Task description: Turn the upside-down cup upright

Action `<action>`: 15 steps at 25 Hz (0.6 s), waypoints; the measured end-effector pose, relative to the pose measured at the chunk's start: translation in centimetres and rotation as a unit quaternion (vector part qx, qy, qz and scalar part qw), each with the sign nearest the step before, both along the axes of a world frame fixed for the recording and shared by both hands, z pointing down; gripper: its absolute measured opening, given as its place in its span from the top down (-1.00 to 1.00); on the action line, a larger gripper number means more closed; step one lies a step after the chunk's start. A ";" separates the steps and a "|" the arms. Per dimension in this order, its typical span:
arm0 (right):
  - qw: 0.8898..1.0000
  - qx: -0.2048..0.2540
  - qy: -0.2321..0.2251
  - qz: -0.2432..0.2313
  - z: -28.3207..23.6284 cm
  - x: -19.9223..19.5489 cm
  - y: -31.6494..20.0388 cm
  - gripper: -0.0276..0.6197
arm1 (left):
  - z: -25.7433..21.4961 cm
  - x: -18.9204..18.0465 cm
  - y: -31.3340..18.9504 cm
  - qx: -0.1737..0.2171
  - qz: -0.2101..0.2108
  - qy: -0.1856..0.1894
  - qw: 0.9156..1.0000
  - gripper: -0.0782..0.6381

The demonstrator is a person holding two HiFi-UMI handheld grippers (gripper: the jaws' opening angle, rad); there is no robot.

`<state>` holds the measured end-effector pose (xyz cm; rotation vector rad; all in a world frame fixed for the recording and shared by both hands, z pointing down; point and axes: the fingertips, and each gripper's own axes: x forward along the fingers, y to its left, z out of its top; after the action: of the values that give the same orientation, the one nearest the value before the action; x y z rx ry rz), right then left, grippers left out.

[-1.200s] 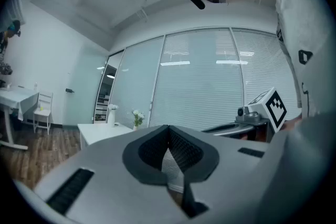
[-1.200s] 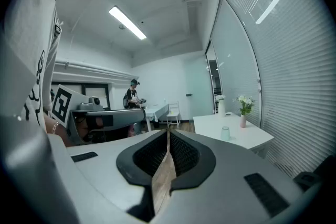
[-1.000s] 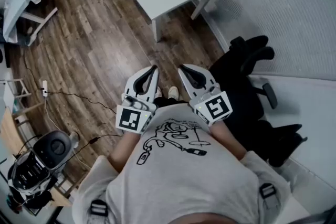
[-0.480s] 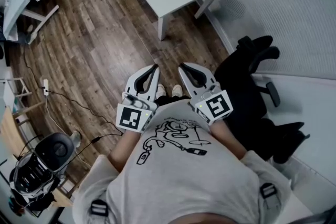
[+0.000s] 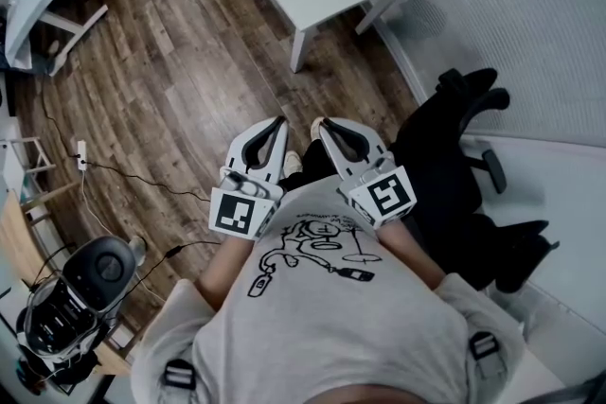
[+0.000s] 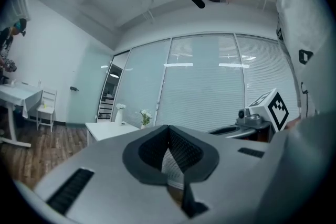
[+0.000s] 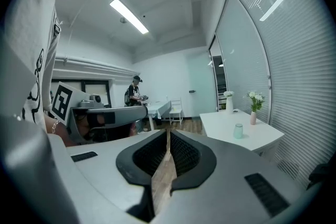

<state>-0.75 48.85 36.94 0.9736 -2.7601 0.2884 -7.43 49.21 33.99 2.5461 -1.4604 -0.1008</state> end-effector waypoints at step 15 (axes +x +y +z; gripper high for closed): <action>1.000 0.001 0.000 0.020 0.6 0.8 -3.6 0.78 | 0.2 0.4 -3.9 0.007 0.016 -0.001 1.000 0.77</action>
<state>0.09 45.29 37.50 1.0316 -2.7430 0.2916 -7.00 45.35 34.18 2.5811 -1.4246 -0.1046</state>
